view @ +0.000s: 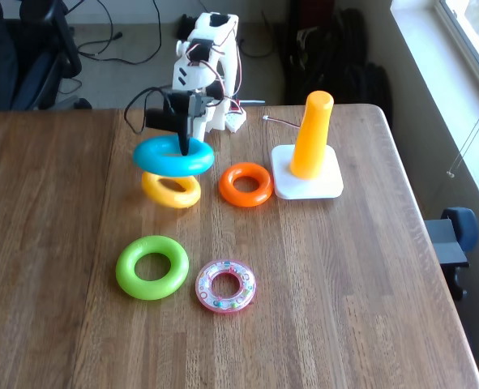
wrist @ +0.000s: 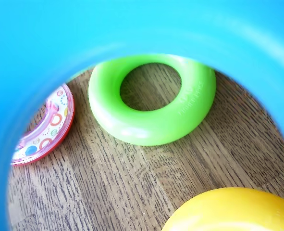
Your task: Pick and place the blue ring
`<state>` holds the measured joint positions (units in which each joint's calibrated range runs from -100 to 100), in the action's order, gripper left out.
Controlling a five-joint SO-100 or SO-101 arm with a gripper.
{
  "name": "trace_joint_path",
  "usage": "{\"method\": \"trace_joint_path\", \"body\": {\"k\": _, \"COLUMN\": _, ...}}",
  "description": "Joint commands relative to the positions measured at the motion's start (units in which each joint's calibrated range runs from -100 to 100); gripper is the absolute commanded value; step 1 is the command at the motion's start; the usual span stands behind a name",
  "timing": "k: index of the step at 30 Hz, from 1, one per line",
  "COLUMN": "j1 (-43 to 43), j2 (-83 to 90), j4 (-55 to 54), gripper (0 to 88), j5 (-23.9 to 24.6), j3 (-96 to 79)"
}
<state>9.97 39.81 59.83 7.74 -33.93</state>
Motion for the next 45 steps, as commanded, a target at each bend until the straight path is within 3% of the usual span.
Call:
{"method": "trace_joint_path", "body": {"k": 1, "j1": -4.2, "j2": 6.2, "j4": 0.3, "gripper": 1.8, "j5": -0.2, "j3": 2.6}}
{"method": "trace_joint_path", "body": {"k": 14, "j1": -18.2, "j2": 10.2, "j4": 7.4, "gripper": 1.8, "j5": 3.0, "j3": 14.6}}
{"method": "trace_joint_path", "body": {"k": 29, "j1": -26.2, "j2": 10.1, "j4": 8.6, "gripper": 1.8, "j5": 3.2, "j3": 31.6}}
{"method": "trace_joint_path", "body": {"k": 45, "j1": -50.6, "j2": 10.1, "j4": 14.2, "gripper": 1.8, "j5": 3.2, "j3": 32.4}}
